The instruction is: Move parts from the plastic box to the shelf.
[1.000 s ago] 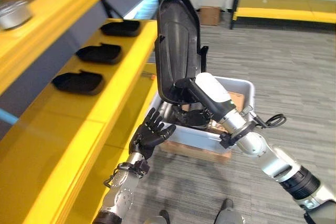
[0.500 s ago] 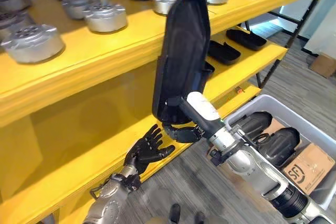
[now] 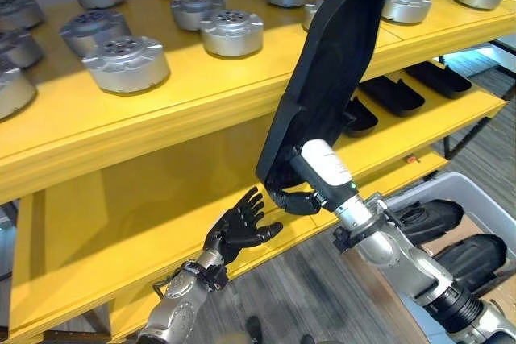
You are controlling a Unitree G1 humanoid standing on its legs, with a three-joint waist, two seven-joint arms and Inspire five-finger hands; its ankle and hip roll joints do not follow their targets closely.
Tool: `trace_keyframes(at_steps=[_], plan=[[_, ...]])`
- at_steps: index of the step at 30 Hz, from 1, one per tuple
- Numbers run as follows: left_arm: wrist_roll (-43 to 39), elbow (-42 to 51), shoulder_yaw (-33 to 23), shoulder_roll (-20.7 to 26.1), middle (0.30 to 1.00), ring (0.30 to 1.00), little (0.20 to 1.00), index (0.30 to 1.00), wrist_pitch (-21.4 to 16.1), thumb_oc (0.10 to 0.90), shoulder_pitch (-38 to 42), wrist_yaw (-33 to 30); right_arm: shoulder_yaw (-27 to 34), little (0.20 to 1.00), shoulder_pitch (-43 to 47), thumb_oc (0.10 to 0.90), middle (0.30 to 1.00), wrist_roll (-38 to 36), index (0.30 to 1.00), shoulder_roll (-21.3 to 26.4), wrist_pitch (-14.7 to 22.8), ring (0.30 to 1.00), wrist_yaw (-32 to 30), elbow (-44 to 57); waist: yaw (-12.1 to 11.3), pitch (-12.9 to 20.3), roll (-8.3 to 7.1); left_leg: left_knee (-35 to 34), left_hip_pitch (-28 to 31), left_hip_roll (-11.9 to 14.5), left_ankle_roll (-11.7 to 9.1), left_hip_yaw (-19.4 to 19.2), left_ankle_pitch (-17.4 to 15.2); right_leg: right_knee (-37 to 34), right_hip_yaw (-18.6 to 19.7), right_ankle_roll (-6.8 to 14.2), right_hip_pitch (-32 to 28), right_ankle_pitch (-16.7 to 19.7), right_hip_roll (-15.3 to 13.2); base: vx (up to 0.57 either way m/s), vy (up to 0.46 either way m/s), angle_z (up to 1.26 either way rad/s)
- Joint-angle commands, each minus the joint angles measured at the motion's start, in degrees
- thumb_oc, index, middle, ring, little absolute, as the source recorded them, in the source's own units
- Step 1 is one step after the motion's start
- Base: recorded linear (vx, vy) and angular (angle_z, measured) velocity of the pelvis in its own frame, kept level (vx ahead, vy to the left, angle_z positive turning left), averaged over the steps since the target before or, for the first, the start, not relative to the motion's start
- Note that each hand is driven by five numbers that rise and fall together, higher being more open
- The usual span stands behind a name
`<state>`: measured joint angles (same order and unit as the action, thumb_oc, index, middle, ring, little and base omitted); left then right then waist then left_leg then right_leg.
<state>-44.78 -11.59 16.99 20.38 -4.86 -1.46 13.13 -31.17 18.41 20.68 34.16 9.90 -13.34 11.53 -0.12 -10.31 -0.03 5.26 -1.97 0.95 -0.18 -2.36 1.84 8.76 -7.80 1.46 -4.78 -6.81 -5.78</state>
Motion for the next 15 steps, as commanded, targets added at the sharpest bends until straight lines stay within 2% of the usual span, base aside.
trace_keyframes(at_steps=[1,2,3,5,7,9,12,15], plan=[[-2.1,6.3,-2.2,-1.9,1.0,1.0,1.0,1.0,-2.2,0.9,2.4,4.1,0.1,0.3,8.1,0.4,0.3,-0.9,0.3,-1.6,-0.2,0.3,0.7,2.9,-2.2,1.0,-1.64,-4.3,2.8,8.1,-3.7,-0.9,4.2,-7.0,0.4,0.3,-1.7,3.9,2.7,0.03,0.179,-0.12],[-2.1,6.1,-2.2,-2.0,1.0,1.0,1.0,1.0,-2.1,0.9,2.3,4.5,0.2,0.3,8.0,0.4,0.3,-0.7,0.3,-1.6,-0.5,0.3,0.0,2.9,-2.0,1.0,-1.51,-4.6,2.6,8.8,-4.0,-1.3,5.0,-7.0,0.3,0.2,-1.9,3.7,2.5,0.0,0.302,0.07],[-1.9,4.9,-1.2,-2.5,1.0,1.0,1.0,1.0,-2.6,0.9,2.4,5.3,1.1,0.3,7.2,0.4,0.3,-0.1,0.3,-1.1,-0.6,0.3,-4.5,2.0,-1.1,0.9,-0.75,-7.2,3.3,10.5,-4.6,-2.3,4.0,-6.7,-0.1,1.0,-1.4,3.3,0.9,-0.01,0.327,0.16],[-1.7,3.9,-0.1,-2.8,1.0,1.0,1.0,1.0,-3.5,0.9,2.8,5.6,1.9,0.3,5.7,0.4,0.3,-0.3,0.3,-1.3,-1.4,0.3,-6.3,2.0,0.1,0.8,0.0,-8.5,4.4,11.0,-5.0,-4.0,3.5,-6.5,-0.2,1.3,-0.9,3.4,0.3,-0.01,0.351,0.11],[-2.8,3.0,1.0,-3.4,1.0,1.0,1.0,1.0,-4.4,0.9,3.1,6.1,3.3,0.3,0.8,0.4,0.3,-4.8,0.3,-2.6,-3.9,0.3,-10.5,2.0,2.2,0.8,1.05,-9.4,6.2,10.1,-5.1,-5.9,2.3,-6.8,0.7,2.2,-0.4,4.4,-0.5,0.0,0.335,-0.05],[-2.9,3.2,1.5,-3.5,1.0,1.0,1.0,1.0,-4.3,0.9,3.3,6.2,4.0,0.3,-1.4,0.4,0.3,-6.7,0.3,-3.4,-4.2,0.3,-12.7,1.1,3.0,0.8,1.35,-9.7,7.1,9.5,-5.0,-6.6,1.4,-7.3,1.3,2.8,-0.2,5.1,-0.8,0.01,0.192,-0.28],[-3.1,3.6,4.0,-3.7,1.0,1.0,1.0,1.0,-5.0,0.9,4.0,4.8,5.1,0.3,-6.2,0.4,0.3,-13.1,0.3,-6.6,-3.5,0.3,-18.0,-1.4,5.3,0.6,2.07,-10.3,8.8,7.7,-4.3,-8.0,-0.5,-9.0,3.5,4.3,0.1,6.9,-1.4,0.01,0.186,0.04],[-3.5,3.4,4.9,-3.9,1.0,1.0,1.0,1.0,-5.4,0.9,4.1,4.0,5.0,0.3,-7.9,0.4,0.3,-14.5,0.3,-8.2,-2.5,0.3,-18.8,-2.7,6.1,0.4,2.35,-10.3,9.5,6.7,-3.8,-8.7,-1.5,-9.8,4.6,4.7,0.1,7.6,-1.6,0.01,0.127,-0.05]])
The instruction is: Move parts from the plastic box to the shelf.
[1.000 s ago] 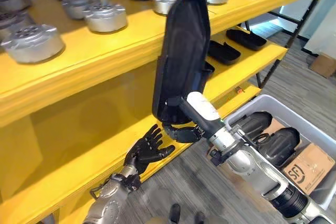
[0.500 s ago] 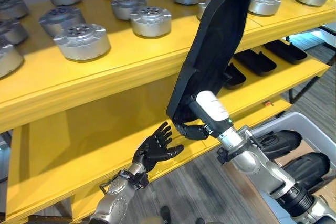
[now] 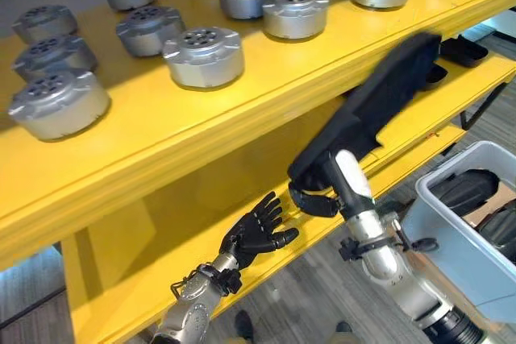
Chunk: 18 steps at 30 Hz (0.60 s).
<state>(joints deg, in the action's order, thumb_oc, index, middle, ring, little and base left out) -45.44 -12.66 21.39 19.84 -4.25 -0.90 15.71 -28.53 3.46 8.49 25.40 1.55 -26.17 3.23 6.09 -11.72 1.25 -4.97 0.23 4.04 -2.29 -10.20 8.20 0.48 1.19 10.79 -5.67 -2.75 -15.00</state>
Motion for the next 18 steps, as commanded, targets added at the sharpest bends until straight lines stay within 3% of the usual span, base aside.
trace_keyframes(at_steps=[1,8,14,18], plan=[[-3.0,5.1,1.1,-3.4,1.0,1.0,1.0,1.0,-6.6,0.9,2.7,1.1,2.4,0.3,5.3,0.4,0.3,-2.4,0.3,-1.1,7.8,0.3,-8.4,4.6,0.8,1.6,1.38,0.0,7.8,2.7,-1.1,-1.7,-8.8,-2.7,-3.4,-4.1,1.1,4.4,7.3,0.0,0.099,-0.14],[-3.7,6.0,1.2,-2.9,1.0,1.0,1.0,1.0,-7.3,0.9,0.6,0.8,3.1,0.3,3.2,0.4,0.3,-3.0,0.3,-3.5,9.7,0.3,-11.3,4.4,2.2,1.1,2.1,0.0,8.3,1.2,-0.1,-2.8,-10.3,-4.6,-1.3,-3.3,1.4,5.9,7.0,0.01,0.049,-0.17],[-5.2,6.8,2.1,-2.3,1.0,1.0,1.0,1.0,-7.8,0.9,0.0,1.3,0.7,0.3,4.7,0.4,0.3,3.5,0.3,-2.4,8.3,0.3,-7.8,5.0,1.8,0.5,2.51,0.0,8.3,0.4,0.4,-2.5,-10.7,-4.6,-0.4,-3.5,1.7,5.9,7.0,0.0,0.011,-0.05],[-6.5,7.1,2.0,-1.6,1.0,1.0,1.0,1.0,-6.5,0.9,0.0,2.7,0.1,0.3,8.7,0.4,0.3,7.9,0.3,0.2,8.9,0.3,-4.0,3.0,0.4,0.6,1.85,0.1,8.8,0.1,0.6,-1.6,-10.7,-4.2,-0.8,-4.1,1.2,5.4,7.5,0.0,0.0,0.0]])
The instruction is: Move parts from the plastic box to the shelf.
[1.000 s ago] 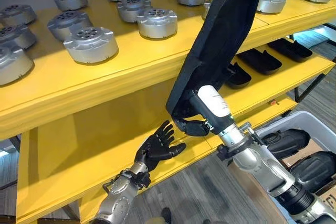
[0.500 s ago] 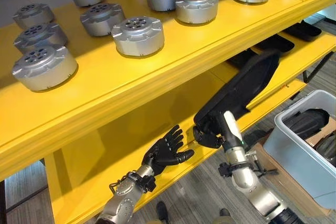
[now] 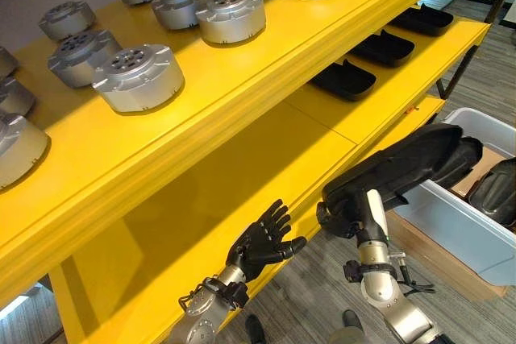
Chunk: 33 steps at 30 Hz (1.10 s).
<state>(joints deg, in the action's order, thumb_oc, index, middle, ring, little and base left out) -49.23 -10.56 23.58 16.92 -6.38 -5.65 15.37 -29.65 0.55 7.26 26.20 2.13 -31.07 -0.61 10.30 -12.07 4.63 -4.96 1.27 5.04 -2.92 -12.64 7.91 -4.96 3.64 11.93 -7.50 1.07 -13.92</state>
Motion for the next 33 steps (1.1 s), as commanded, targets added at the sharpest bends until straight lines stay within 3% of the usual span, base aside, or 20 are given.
trace_keyframes(at_steps=[1,2,3,6,8,9,10,12,14,15,18,19,20,23,26,29,33], plan=[[-3.6,4.6,-0.3,1.6,1.0,1.0,1.0,1.0,-3.4,0.9,5.0,4.3,1.7,0.3,13.9,0.4,0.3,12.8,0.3,1.2,7.3,0.3,4.3,6.3,-4.6,0.9,-2.27,1.1,7.5,-1.1,1.5,1.4,-10.9,2.0,-3.4,-5.6,3.0,0.9,6.9,0.0,0.0,0.0],[-3.6,4.5,-0.3,1.6,1.0,1.0,1.0,1.0,-3.3,0.9,5.1,4.4,1.7,0.3,14.1,0.4,0.3,12.8,0.3,1.3,7.4,0.3,4.7,6.3,-4.6,0.9,-2.33,1.3,7.4,-1.1,1.5,1.4,-11.0,2.1,-3.4,-5.6,3.0,0.9,6.9,0.0,0.0,0.0],[-4.2,4.2,-0.3,2.1,1.0,1.0,1.0,1.0,-2.2,0.9,5.6,5.3,1.9,0.3,16.5,0.4,0.3,11.2,0.3,3.7,5.2,0.3,10.9,5.4,-5.3,0.7,-3.21,2.9,6.5,-1.3,1.7,1.8,-11.4,3.2,-3.9,-6.0,3.3,0.3,7.4,-0.05,0.014,0.02],[-4.7,3.8,-0.6,2.6,1.0,1.0,1.0,1.0,-0.4,0.9,7.2,6.8,2.6,0.3,20.0,0.4,0.3,4.2,0.3,7.4,3.2,0.3,18.8,4.3,-6.2,-0.4,-4.49,6.2,4.4,-1.2,2.0,2.6,-12.0,8.0,-5.6,-6.5,4.9,-1.3,7.8,-0.1,-0.024,0.07],[-2.9,3.0,-0.2,3.3,1.0,1.0,1.0,1.0,1.5,0.9,8.9,8.3,2.9,0.3,22.6,0.4,0.3,-1.0,0.3,9.6,-0.7,0.3,24.1,2.6,-6.5,-2.1,-5.53,9.1,3.1,-0.4,3.0,5.5,-12.2,17.7,-3.3,-5.8,8.7,-3.6,7.7,-0.09,-0.161,0.18],[-2.8,2.9,-0.2,3.7,1.0,1.0,1.0,1.0,1.7,0.9,9.2,8.5,3.1,0.3,22.9,0.4,0.3,-1.8,0.3,9.8,-0.7,0.3,25.2,1.9,-6.6,-2.3,-5.77,9.3,3.0,-0.2,3.0,5.7,-12.3,18.4,-3.0,-5.5,9.1,-3.8,7.2,-0.02,-0.455,0.37],[-3.4,2.5,-1.3,5.3,1.0,1.0,1.0,1.0,1.6,0.9,9.9,8.2,3.8,0.3,23.3,0.4,0.3,-4.9,0.3,10.7,1.0,0.3,29.1,-0.2,-7.9,-2.6,-7.34,11.6,1.3,1.4,2.3,5.9,-12.8,16.8,-2.5,-3.2,9.3,-1.7,3.1,-0.03,-0.524,0.39],[-2.1,2.4,-2.4,6.3,1.0,1.0,1.0,1.0,2.6,0.9,11.0,7.3,4.7,0.3,22.5,0.4,0.3,-4.8,0.3,10.6,2.3,0.3,31.1,-0.6,-9.3,-3.2,-8.78,13.8,-1.1,3.6,1.6,7.9,-12.9,15.9,-1.0,-1.8,9.0,0.3,0.9,-0.03,-0.667,0.2],[-1.7,2.5,-2.6,6.5,1.0,1.0,1.0,1.0,3.3,0.9,12.2,6.8,5.4,0.3,22.3,0.4,0.3,-5.1,0.3,11.1,1.6,0.3,32.3,-0.1,-9.6,-3.2,-9.62,15.5,-3.4,4.8,1.0,9.4,-13.3,14.8,-0.1,-1.0,8.3,-0.5,1.3,-0.09,-0.668,0.42],[-2.8,3.0,-3.5,6.2,1.0,1.0,1.0,1.0,5.4,0.9,13.8,6.4,5.6,0.3,22.8,0.4,0.3,-8.2,0.3,12.2,-1.9,0.3,32.6,0.8,-10.2,-3.4,-10.56,16.6,-7.1,6.7,-0.9,11.0,-12.2,14.7,-1.1,-1.4,9.1,-2.1,2.7,-0.16,-0.766,0.77],[-3.9,4.7,-4.6,6.1,1.0,1.0,1.0,1.0,5.6,0.9,14.0,5.6,5.1,0.3,24.2,0.4,0.3,-9.6,0.3,12.1,-4.7,0.3,33.3,1.2,-10.8,-4.7,-10.55,12.9,-8.3,10.2,-3.6,13.3,-7.5,15.8,-3.3,-3.6,10.9,-4.1,5.1,-0.12,-0.425,0.8],[-4.0,5.2,-5.6,5.7,1.0,1.0,1.0,1.0,6.9,0.9,14.3,6.3,4.7,0.3,24.8,0.4,0.3,-9.7,0.3,12.0,-5.8,0.3,32.2,1.1,-11.1,-5.3,-10.42,9.3,-8.4,12.1,-4.6,13.7,-4.0,15.6,-4.3,-4.6,11.2,-4.6,6.3,-0.09,-0.347,1.04],[-3.7,5.0,-6.3,5.4,1.0,1.0,1.0,1.0,8.2,0.9,14.6,7.7,4.5,0.3,25.0,0.4,0.3,-9.6,0.3,11.9,-6.9,0.3,32.0,0.7,-11.1,-5.9,-10.41,8.5,-8.4,12.0,-4.0,12.2,-3.5,15.3,-5.4,-5.4,11.1,-5.0,6.7,-0.1,-0.267,1.01],[-3.2,5.0,-5.7,4.5,1.0,1.0,1.0,1.0,7.6,0.9,15.2,9.3,6.8,0.3,25.3,0.4,0.3,-9.3,0.3,14.3,-4.9,0.3,35.6,-1.4,-10.2,-7.0,-10.62,15.9,-10.5,5.7,-1.1,8.9,-9.0,13.5,-5.3,-5.6,11.8,-3.0,5.6,-0.1,-0.042,0.63],[-2.6,5.1,-5.4,4.5,1.0,1.0,1.0,1.0,7.7,0.9,14.6,9.8,7.1,0.3,25.3,0.4,0.3,-6.2,0.3,15.5,-4.6,0.3,37.6,-0.6,-9.7,-7.3,-10.49,14.8,-9.7,6.0,-1.0,7.0,-8.9,13.4,-6.3,-5.6,12.1,-2.8,5.5,0.0,0.019,0.22],[-3.1,6.4,-5.3,5.8,1.0,1.0,1.0,1.0,8.0,0.9,14.7,8.4,6.4,0.3,26.5,0.4,0.3,-3.4,0.3,15.9,-3.0,0.3,37.4,-0.3,-10.5,-7.7,-11.61,14.3,-9.1,6.7,-1.2,6.3,-8.7,13.0,-8.2,-5.4,11.9,-2.1,5.6,0.02,-0.082,-0.08],[-2.2,8.4,-5.7,7.3,1.0,1.0,1.0,1.0,9.9,0.9,14.8,8.0,7.1,0.3,29.9,0.4,0.3,-1.7,0.3,17.6,-3.2,0.3,36.4,0.7,-11.7,-8.2,-13.0,14.9,-9.9,8.0,-1.8,7.9,-8.5,15.3,-8.7,-6.6,11.7,-4.1,7.1,0.06,-0.127,-0.03]])
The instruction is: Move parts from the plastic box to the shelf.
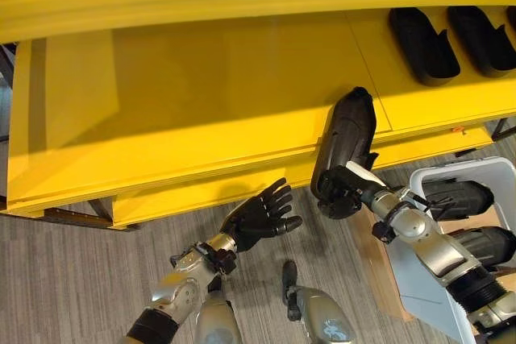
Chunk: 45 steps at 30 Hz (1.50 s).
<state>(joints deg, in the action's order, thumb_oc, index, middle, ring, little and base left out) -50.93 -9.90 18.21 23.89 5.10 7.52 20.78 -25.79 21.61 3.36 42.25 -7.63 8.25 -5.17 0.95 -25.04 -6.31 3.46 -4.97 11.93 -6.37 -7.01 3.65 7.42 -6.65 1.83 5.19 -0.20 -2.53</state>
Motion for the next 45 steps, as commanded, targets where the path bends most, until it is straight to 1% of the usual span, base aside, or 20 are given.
trace_keyframes(at_steps=[1,2,3,5,6,8,11,13,15,16,17,19,21,22,29,32,34,40,41,45], plan=[[-0.7,7.8,-0.2,0.5,1.0,1.0,1.0,1.0,-0.6,0.9,1.8,3.6,3.7,0.3,9.6,0.4,0.3,2.4,0.3,2.8,5.8,0.3,-4.0,5.7,-2.6,4.8,-2.04,7.0,-4.4,1.0,1.7,3.5,-4.2,4.7,2.5,3.5,-0.9,-4.0,-4.3,0.09,-0.102,0.05],[-0.7,7.9,0.1,0.8,1.0,1.0,1.0,1.0,0.5,0.9,1.7,4.8,4.4,0.3,10.0,0.4,0.3,2.6,0.3,4.1,4.1,0.3,-4.5,6.3,-2.4,4.8,-1.84,7.4,-5.3,0.7,1.8,5.1,-4.0,6.7,4.3,3.9,-0.6,-4.9,-4.4,0.14,-0.172,0.34],[-0.8,7.8,0.8,1.6,1.0,1.0,1.0,1.0,1.5,0.9,1.4,6.6,6.0,0.3,10.2,0.4,0.3,3.3,0.3,6.0,1.6,0.3,-5.6,7.4,-1.8,4.8,-1.59,7.8,-6.2,0.2,1.9,7.2,-4.1,7.6,7.7,4.6,-0.2,-5.2,-4.3,0.11,-0.176,0.68],[-1.2,8.3,0.9,3.4,1.0,1.0,1.0,1.0,2.4,0.9,1.2,9.0,7.0,0.3,12.9,0.4,0.3,3.2,0.3,8.6,0.6,0.3,-5.5,6.1,-1.5,4.4,-1.81,7.6,-7.0,-0.1,1.6,8.2,-4.4,6.1,9.9,4.8,0.4,-5.0,-3.4,-0.14,-0.186,1.33],[-1.4,8.0,0.8,4.8,1.0,1.0,1.0,1.0,0.8,0.9,2.2,9.5,5.4,0.3,19.3,0.4,0.3,2.1,0.3,11.4,0.6,0.3,-6.5,3.5,-2.0,3.3,-2.43,6.6,-8.4,0.5,0.9,7.9,-3.9,3.2,10.0,4.9,1.9,-3.4,-2.8,-0.41,-0.177,0.98],[-1.5,8.9,0.6,5.3,1.0,1.0,1.0,1.0,0.9,0.9,3.4,9.9,3.8,0.3,24.6,0.4,0.3,5.9,0.3,12.8,1.0,0.3,-6.2,2.1,-2.7,1.9,-2.81,5.6,-9.4,1.7,0.2,7.6,-2.6,2.3,8.6,4.9,3.4,-2.4,-2.9,-0.36,-0.103,0.1],[-1.6,9.6,-0.3,6.4,1.0,1.0,1.0,1.0,0.5,0.9,3.2,9.7,0.8,0.3,31.4,0.4,0.3,9.2,0.3,14.5,2.8,0.3,-5.2,0.3,-4.1,1.4,-4.23,5.0,-9.6,3.4,-0.4,6.1,-1.8,1.3,5.5,4.9,4.0,-1.4,-2.9,-0.15,-0.087,-0.32],[-1.8,10.3,-0.8,7.0,1.0,1.0,1.0,1.0,1.4,0.9,2.7,8.7,-1.1,0.3,35.0,0.4,0.3,9.0,0.3,17.0,1.7,0.3,-4.5,0.9,-4.7,1.6,-5.09,5.1,-9.6,4.6,-0.8,6.0,-1.4,1.7,4.4,4.5,3.7,-1.7,-2.5,-0.01,-0.112,-0.3],[-2.2,10.5,-1.0,7.1,1.0,1.0,1.0,1.0,1.7,0.9,2.4,8.5,-1.4,0.3,35.9,0.4,0.3,9.6,0.3,17.7,1.4,0.3,-4.0,0.9,-4.9,1.9,-5.34,5.0,-9.6,5.0,-1.0,5.9,-1.2,1.8,4.1,4.3,3.4,-2.0,-2.3,0.05,-0.102,-0.05],[-1.8,10.5,-1.5,7.6,1.0,1.0,1.0,1.0,2.4,0.9,1.7,9.1,-2.3,0.3,38.0,0.4,0.3,12.2,0.3,18.9,1.1,0.3,-2.7,0.6,-5.4,2.5,-5.97,5.0,-9.7,5.4,-1.2,5.9,-1.0,1.9,3.7,4.1,2.9,-2.4,-2.0,0.06,-0.145,0.02],[-1.9,10.7,-1.5,7.8,1.0,1.0,1.0,1.0,2.6,0.9,1.6,9.2,-2.7,0.3,38.8,0.4,0.3,11.8,0.3,19.4,1.1,0.3,-2.5,0.1,-5.6,2.5,-6.19,5.0,-9.8,5.5,-1.2,6.1,-0.9,1.9,3.7,4.1,2.8,-2.5,-1.9,0.06,-0.181,0.06],[-1.4,10.9,-1.9,8.7,1.0,1.0,1.0,1.0,3.8,0.9,1.0,10.1,-4.7,0.3,41.8,0.4,0.3,10.4,0.3,20.5,-1.7,0.3,-0.9,-2.3,-6.3,2.9,-6.94,4.9,-10.3,5.8,-1.5,6.5,-0.5,1.8,3.2,4.1,2.4,-2.7,-1.5,0.05,-0.166,0.04],[-0.7,10.9,-2.2,9.0,1.0,1.0,1.0,1.0,4.9,0.9,0.6,10.9,-6.3,0.3,44.0,0.4,0.3,7.8,0.3,20.9,-4.7,0.3,-0.5,-4.6,-7.0,2.9,-7.33,4.8,-10.6,6.1,-1.7,6.8,-0.2,1.9,2.8,4.0,2.0,-3.0,-1.2,0.05,-0.152,-0.01],[-0.4,10.8,-2.0,9.3,1.0,1.0,1.0,1.0,4.9,0.9,0.4,11.1,-6.8,0.3,45.0,0.4,0.3,7.3,0.3,20.7,-5.1,0.3,-0.3,-5.9,-7.3,2.9,-7.51,4.8,-10.7,6.2,-1.9,6.9,-0.1,1.8,2.6,3.9,1.8,-3.1,-1.1,0.03,-0.132,0.05],[0.2,11.0,-2.4,10.8,1.0,1.0,1.0,1.0,7.5,0.9,-0.1,13.1,-10.6,0.3,50.1,0.4,0.3,6.0,0.3,20.5,-5.1,0.3,2.6,-16.2,-9.4,2.6,-8.12,5.5,-11.9,7.0,-2.5,8.0,0.6,3.4,1.1,3.2,1.6,-4.5,-0.1,0.03,-0.121,0.04],[0.4,10.9,-1.6,12.3,1.0,1.0,1.0,1.0,8.6,0.9,-0.1,13.7,-11.4,0.3,52.9,0.4,0.3,2.4,0.3,19.1,-6.0,0.3,1.7,-23.4,-10.6,2.4,-8.53,5.6,-12.4,7.6,-2.9,8.8,0.9,3.4,0.5,3.1,0.8,-5.0,0.5,0.05,-0.172,0.02],[0.3,10.8,-1.5,12.7,1.0,1.0,1.0,1.0,8.8,0.9,0.0,13.7,-11.8,0.3,53.9,0.4,0.3,-0.1,0.3,18.8,-6.2,0.3,1.8,-25.0,-11.0,2.2,-8.5,5.8,-12.8,7.7,-3.0,9.2,1.0,3.8,0.1,3.1,0.7,-5.3,0.6,0.03,-0.122,-0.02],[0.0,10.8,-1.1,13.4,1.0,1.0,1.0,1.0,8.8,0.9,0.6,13.7,-11.1,0.3,53.9,0.4,0.3,-4.8,0.3,15.8,-5.8,0.3,4.6,-28.8,-12.0,0.6,-7.01,6.7,-14.7,6.9,-3.0,10.5,1.2,4.6,-0.3,3.0,0.7,-6.2,0.5,0.02,-0.043,0.06],[-0.1,10.9,-0.9,13.6,1.0,1.0,1.0,1.0,8.8,0.9,1.0,13.6,-11.1,0.3,53.9,0.4,0.3,-8.0,0.3,14.9,-5.7,0.3,4.0,-30.1,-12.2,0.2,-6.57,6.9,-15.2,6.6,-2.9,10.8,1.2,4.8,-0.3,3.0,1.0,-6.3,0.5,-0.03,-0.014,0.05],[-0.8,11.5,-0.6,13.8,1.0,1.0,1.0,1.0,8.9,0.9,1.6,13.3,-11.8,0.3,54.9,0.4,0.3,-6.6,0.3,13.0,-3.6,0.3,5.5,-32.0,-12.7,-0.9,-5.33,7.6,-16.5,5.8,-2.7,11.5,1.2,5.4,-0.1,3.1,1.8,-6.5,0.1,-0.03,0.008,0.12]])
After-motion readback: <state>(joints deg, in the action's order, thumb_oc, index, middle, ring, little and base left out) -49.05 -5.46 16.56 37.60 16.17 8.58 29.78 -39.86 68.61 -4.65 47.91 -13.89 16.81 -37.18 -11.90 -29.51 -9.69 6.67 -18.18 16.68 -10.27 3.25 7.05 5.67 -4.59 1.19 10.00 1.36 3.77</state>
